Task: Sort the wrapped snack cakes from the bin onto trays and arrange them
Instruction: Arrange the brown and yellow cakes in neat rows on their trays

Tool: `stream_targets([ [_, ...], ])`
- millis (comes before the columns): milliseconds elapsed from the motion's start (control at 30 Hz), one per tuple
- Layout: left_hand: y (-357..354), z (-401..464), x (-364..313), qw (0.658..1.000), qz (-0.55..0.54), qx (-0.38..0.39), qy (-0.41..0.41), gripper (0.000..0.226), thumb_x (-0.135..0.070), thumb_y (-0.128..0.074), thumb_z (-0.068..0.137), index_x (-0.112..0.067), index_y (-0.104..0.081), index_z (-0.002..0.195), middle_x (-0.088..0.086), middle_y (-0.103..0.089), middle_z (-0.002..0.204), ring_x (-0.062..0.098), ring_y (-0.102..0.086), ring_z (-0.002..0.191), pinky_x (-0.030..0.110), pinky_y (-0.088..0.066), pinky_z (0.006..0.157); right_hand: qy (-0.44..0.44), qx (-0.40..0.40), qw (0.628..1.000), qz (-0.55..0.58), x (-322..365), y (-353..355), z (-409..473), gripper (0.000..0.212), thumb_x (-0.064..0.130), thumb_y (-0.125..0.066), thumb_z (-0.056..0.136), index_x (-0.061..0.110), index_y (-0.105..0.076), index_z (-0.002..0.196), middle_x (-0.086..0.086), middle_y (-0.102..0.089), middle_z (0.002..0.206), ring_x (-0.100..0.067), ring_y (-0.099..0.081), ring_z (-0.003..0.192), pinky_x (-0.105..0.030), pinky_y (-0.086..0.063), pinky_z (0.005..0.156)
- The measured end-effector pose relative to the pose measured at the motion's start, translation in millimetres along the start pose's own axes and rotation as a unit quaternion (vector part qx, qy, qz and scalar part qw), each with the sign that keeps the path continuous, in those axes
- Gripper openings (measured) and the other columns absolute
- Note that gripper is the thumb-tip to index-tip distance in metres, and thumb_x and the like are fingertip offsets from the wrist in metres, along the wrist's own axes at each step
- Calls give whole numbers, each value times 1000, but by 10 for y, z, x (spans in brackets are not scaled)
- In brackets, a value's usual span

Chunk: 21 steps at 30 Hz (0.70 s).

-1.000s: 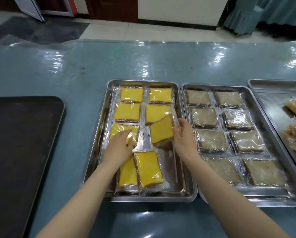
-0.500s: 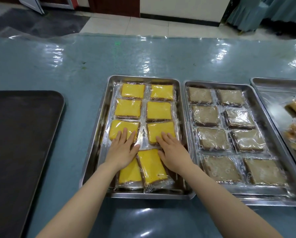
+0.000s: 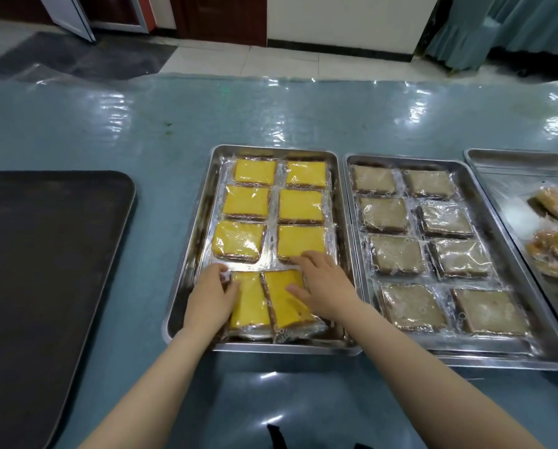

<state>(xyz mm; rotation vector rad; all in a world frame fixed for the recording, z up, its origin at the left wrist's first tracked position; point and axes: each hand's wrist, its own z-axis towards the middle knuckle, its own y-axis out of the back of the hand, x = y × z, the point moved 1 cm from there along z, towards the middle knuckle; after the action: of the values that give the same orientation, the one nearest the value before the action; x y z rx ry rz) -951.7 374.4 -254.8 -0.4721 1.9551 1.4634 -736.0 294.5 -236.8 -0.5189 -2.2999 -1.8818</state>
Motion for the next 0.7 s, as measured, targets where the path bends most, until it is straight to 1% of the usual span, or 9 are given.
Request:
stream_targets([
  [67,-2,-87,14,997,-1,71,40,44,-44,-65,83,-19,-48,116,-4,-60,105,14,-58,93,30,-45,79,-34,39,996,69,100,-31,-104,84,69,-53,80,27,-27,147,-4,-27,152,-26,-27,139,-45,-31,111],
  [133,-27,-137,9,992,-10,113,59,50,-41,-72,79,-18,-46,115,-3,-59,102,16,-58,91,30,-46,78,-59,74,993,77,191,-110,-205,98,76,-56,71,27,-21,149,-4,-17,157,-27,-22,142,-47,-30,112],
  [200,-39,-161,-6,989,-34,119,76,53,-30,-76,77,-13,-47,118,1,-60,101,18,-58,88,30,-45,78,-67,80,992,71,250,-164,-267,102,69,-61,72,25,-14,150,-2,-6,160,-29,-15,144,-47,-27,113],
  [267,10,-155,-7,989,-46,108,88,51,-24,-75,78,-11,-48,120,2,-59,96,19,-57,86,31,-45,78,-61,85,991,79,269,-147,-286,95,50,-66,75,27,-14,151,-1,1,161,-30,-10,145,-48,-25,114],
  [367,159,-97,22,995,-22,69,74,46,-16,-71,80,-14,-53,122,1,-60,98,20,-58,86,30,-46,75,-24,91,995,29,213,-88,-321,82,28,-65,76,38,-24,147,-2,2,161,-32,-2,146,-52,-15,116],
  [467,319,-19,23,999,0,23,45,45,-7,-66,81,-19,-58,124,1,-59,98,16,-54,80,26,-40,65,9,93,995,-16,116,-88,-385,72,19,-62,83,46,-33,142,-1,-5,161,-28,0,146,-50,-3,116],
  [533,413,44,2,999,33,4,16,43,-3,-63,82,-23,-61,121,2,-59,98,17,-55,81,27,-39,65,22,99,995,-24,82,-101,-406,67,12,-58,86,49,-38,138,4,-9,160,-25,2,147,-52,4,115],
  [600,486,120,-46,995,98,9,-19,44,-2,-56,84,-28,-64,118,3,-60,103,23,-57,88,29,-43,68,19,100,995,-18,70,-89,-394,63,5,-54,87,49,-47,131,8,-12,160,-23,5,147,-56,9,113],
  [700,497,196,-132,972,214,52,-80,50,0,-48,85,-33,-64,117,2,-58,106,24,-56,95,35,-48,75,11,91,996,2,36,-56,-378,61,3,-52,86,45,-51,130,3,-12,160,-23,4,147,-55,3,116],
])
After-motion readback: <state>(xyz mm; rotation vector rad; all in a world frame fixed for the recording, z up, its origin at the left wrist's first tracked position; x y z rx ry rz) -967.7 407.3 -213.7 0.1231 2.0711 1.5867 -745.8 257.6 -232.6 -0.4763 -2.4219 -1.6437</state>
